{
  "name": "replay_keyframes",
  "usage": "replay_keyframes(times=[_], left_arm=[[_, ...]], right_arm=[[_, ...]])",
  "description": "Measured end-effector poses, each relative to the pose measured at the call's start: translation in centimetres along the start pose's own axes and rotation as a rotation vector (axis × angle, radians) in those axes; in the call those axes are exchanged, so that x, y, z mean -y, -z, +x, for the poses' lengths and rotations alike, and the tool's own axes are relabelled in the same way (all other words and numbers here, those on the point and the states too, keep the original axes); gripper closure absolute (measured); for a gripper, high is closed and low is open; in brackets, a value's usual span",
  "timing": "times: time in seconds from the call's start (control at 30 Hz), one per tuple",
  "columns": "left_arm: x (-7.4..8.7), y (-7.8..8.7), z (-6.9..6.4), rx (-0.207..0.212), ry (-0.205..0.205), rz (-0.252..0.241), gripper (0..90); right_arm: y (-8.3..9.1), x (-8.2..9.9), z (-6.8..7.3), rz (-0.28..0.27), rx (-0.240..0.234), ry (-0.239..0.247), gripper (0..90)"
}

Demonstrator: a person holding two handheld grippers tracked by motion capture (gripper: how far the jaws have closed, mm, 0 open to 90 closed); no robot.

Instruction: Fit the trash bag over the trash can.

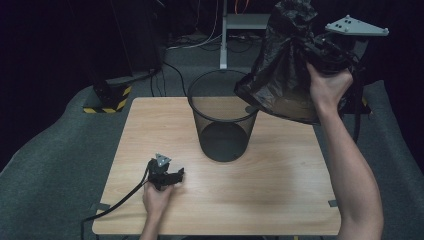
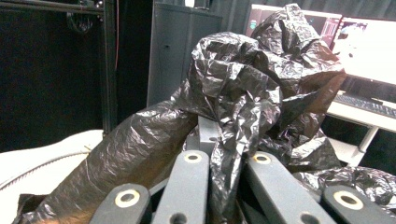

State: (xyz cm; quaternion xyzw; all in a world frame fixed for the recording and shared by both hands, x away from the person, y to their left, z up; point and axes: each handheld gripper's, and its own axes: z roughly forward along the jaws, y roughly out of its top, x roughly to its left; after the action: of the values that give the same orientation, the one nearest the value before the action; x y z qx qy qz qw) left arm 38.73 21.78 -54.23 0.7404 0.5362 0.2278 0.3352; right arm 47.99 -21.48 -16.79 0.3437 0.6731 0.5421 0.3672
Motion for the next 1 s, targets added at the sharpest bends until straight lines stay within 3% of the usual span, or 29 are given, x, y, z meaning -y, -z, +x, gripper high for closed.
replay_keyframes(times=[0.37,0.67,1.0], left_arm=[[0.0,0.0,0.0,0.001,-0.004,0.001,19.1],[0.0,0.0,0.0,0.004,-0.001,0.001,19.1],[0.0,0.0,0.0,0.004,-0.001,0.002,19.1]], right_arm=[[-2.8,-1.2,1.5,0.003,-0.017,-0.005,89.6],[-5.0,-1.6,4.5,0.014,-0.091,0.02,89.5],[-6.3,-2.1,7.5,0.027,-0.169,0.057,89.5]])
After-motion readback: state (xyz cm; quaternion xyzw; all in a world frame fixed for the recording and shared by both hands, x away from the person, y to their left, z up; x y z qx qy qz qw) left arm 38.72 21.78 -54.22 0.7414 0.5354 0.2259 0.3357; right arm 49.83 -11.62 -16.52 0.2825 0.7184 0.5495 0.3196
